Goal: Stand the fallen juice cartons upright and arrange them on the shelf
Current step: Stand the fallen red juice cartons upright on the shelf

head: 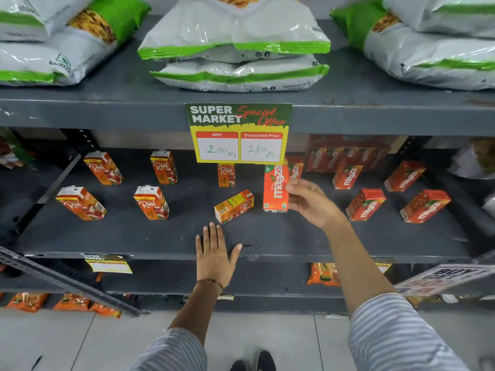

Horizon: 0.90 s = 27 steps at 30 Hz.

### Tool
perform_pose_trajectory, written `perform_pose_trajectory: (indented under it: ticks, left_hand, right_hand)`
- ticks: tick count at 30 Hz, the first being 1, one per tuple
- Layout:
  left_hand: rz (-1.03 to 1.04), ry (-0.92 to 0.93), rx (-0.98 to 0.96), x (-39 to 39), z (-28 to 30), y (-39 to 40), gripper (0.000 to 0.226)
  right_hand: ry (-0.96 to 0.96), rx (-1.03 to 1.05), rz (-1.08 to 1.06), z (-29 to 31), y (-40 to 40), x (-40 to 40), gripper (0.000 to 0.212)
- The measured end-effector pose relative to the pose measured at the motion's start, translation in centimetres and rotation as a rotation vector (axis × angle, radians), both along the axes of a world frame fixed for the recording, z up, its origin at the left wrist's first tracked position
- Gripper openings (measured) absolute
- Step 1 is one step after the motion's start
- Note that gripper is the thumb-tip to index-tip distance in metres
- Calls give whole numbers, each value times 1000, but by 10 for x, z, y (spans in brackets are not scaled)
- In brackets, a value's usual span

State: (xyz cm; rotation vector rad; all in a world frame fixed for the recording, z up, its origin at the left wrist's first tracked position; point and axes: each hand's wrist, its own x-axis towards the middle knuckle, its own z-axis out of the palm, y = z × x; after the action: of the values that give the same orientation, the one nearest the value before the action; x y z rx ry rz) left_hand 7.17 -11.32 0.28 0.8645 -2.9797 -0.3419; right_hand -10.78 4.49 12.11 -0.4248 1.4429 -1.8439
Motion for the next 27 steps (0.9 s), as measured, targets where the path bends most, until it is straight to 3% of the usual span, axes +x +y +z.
perform_pose_trajectory:
  ticks: [4, 6, 17, 27]
  left_hand:
    - [3, -19, -18, 0, 0, 0, 106]
    - [4, -20, -21, -1, 0, 0, 107]
    - [3, -19, -13, -1, 1, 1, 112]
    - [13, -40, -9, -1, 0, 0, 113]
  right_hand:
    - [37, -96, 180, 29, 9, 0, 62]
    - [50, -115, 245, 38, 12, 0, 68]
    - [42, -34, 238, 26, 31, -2, 36]
    - [121, 208, -209, -49, 38, -15, 30]
